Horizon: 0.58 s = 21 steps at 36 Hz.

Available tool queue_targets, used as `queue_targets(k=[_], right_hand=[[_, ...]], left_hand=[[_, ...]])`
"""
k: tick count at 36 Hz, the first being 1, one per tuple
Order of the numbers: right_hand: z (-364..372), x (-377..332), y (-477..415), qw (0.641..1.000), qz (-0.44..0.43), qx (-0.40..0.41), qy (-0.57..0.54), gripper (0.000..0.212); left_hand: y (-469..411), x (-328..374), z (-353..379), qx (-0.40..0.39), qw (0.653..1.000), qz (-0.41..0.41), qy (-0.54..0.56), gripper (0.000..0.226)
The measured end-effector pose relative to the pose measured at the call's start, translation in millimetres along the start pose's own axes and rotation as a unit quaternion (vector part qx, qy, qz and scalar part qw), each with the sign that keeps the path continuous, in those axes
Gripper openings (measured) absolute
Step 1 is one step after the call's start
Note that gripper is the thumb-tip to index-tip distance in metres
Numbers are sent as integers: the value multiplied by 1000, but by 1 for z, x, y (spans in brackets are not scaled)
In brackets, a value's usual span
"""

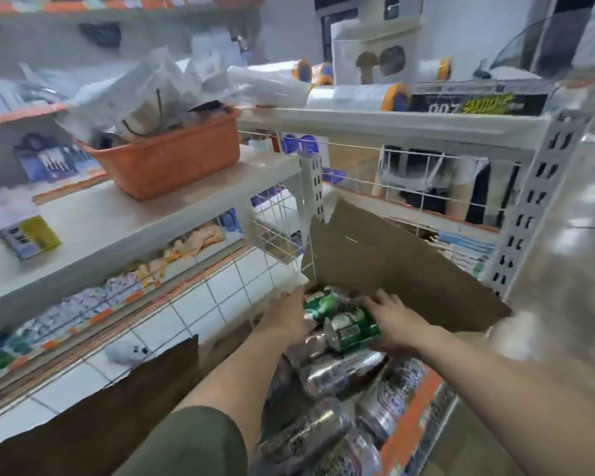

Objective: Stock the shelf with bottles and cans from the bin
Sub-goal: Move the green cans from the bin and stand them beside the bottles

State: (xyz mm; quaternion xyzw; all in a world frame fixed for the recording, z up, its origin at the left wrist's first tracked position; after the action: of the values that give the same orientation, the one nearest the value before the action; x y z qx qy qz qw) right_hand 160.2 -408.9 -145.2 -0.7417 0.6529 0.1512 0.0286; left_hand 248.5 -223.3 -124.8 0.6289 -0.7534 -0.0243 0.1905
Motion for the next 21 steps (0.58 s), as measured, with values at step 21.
queue_targets(k=[21], right_hand=[[-49, -53, 16, 974, -52, 163, -152, 75]], left_hand=[[31, -35, -54, 7, 996, -42, 85, 44]])
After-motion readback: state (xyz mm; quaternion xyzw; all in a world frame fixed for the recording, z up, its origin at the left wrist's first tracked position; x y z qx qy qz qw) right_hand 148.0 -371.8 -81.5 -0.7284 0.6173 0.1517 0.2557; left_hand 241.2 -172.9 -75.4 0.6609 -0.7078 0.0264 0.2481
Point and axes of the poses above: each hand's wrist, its own y-axis away from the middle knuckle, its own z-axis out of the palm, x = y × z, the point moved 5 cm from there along -y, towards the middle knuckle, and after that the axes turned 15 degrees about -z, right-handed, at the moved point
